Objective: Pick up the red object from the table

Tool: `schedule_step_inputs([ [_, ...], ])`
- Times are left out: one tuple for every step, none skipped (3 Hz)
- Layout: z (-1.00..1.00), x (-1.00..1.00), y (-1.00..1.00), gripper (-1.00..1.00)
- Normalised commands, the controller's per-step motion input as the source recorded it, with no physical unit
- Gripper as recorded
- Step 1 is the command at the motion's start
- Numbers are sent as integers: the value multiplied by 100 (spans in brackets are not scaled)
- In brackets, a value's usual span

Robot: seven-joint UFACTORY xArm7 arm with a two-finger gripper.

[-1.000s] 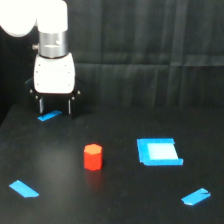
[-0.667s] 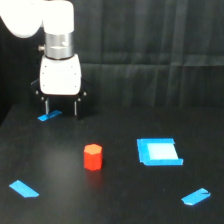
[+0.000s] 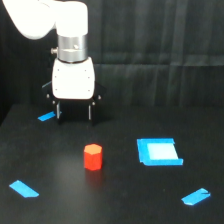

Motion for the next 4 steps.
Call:
schedule_step_inputs([
  [8, 60, -82, 100],
  [15, 48, -81, 98],
  [13, 49, -99, 100],
  [-4, 47, -84, 100],
])
